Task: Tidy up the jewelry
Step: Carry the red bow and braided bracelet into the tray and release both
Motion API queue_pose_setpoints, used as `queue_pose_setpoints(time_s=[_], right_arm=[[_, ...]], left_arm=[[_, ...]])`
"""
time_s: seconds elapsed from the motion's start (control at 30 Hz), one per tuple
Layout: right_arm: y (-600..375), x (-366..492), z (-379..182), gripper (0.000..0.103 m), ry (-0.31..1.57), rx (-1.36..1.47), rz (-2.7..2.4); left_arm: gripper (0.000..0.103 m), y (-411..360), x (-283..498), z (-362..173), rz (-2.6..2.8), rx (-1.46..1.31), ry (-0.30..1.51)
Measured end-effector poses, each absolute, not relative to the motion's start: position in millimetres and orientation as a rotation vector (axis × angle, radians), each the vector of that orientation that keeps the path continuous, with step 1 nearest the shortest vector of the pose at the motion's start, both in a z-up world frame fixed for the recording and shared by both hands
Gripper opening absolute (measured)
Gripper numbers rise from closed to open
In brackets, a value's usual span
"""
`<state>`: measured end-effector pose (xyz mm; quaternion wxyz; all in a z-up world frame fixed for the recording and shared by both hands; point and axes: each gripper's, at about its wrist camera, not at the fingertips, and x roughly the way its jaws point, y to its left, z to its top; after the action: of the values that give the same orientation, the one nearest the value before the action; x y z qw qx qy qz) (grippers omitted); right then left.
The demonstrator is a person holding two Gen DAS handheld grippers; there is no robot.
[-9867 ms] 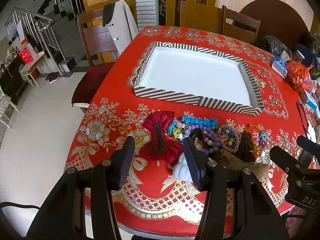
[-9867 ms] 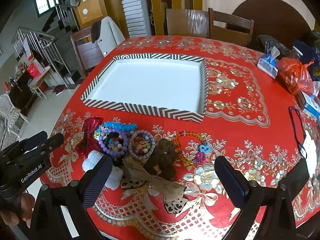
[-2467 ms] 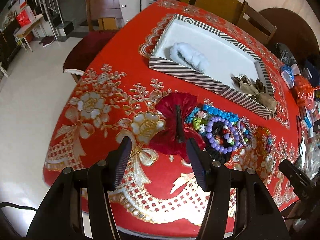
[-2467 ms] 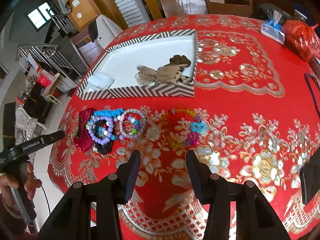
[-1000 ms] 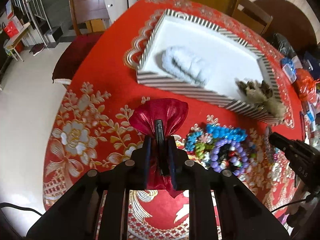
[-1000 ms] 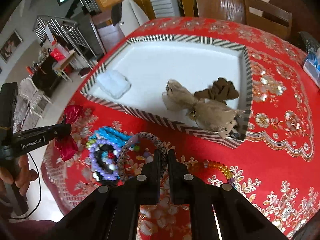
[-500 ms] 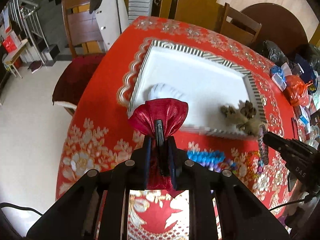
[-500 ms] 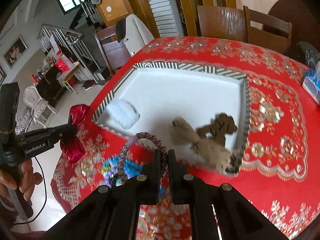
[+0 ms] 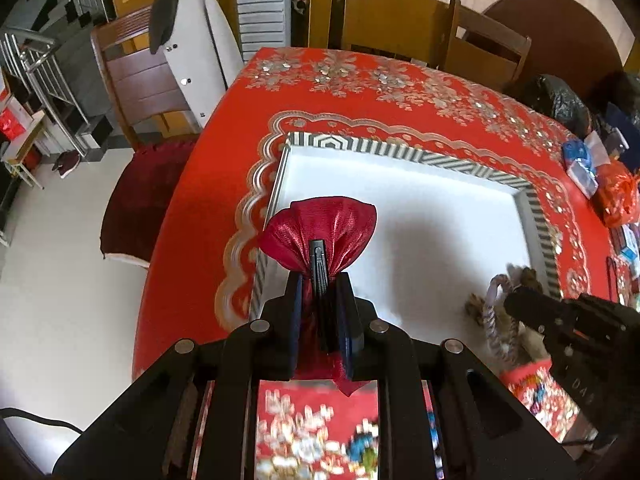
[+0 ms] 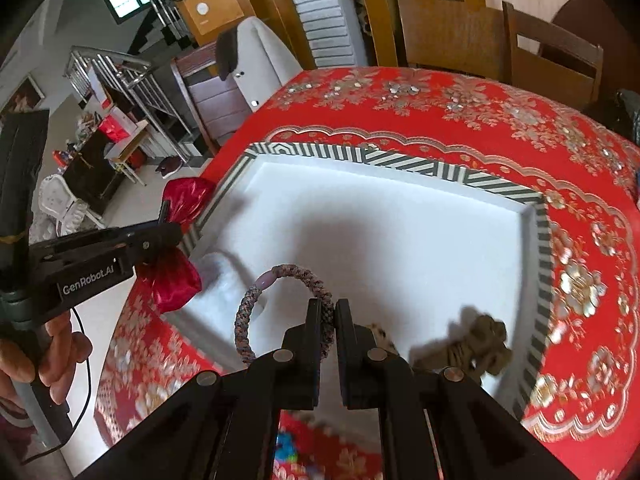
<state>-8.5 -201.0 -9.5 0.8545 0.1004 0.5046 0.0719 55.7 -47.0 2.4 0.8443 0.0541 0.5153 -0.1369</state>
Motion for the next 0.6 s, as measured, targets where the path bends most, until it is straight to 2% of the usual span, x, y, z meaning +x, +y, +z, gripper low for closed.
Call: queue_pose_setpoints(time_s=[0.23, 0.6], right_arm=[[-196, 20, -32, 0.006, 1.120, 0.203, 0.128], [-186, 40, -53, 0.006, 1.168, 0.209, 0.122]], left_arm=[[0.015, -61, 100, -19, -0.299, 0.158, 1.126], [0.015, -74, 130, -50, -0.312, 0.179, 1.201]])
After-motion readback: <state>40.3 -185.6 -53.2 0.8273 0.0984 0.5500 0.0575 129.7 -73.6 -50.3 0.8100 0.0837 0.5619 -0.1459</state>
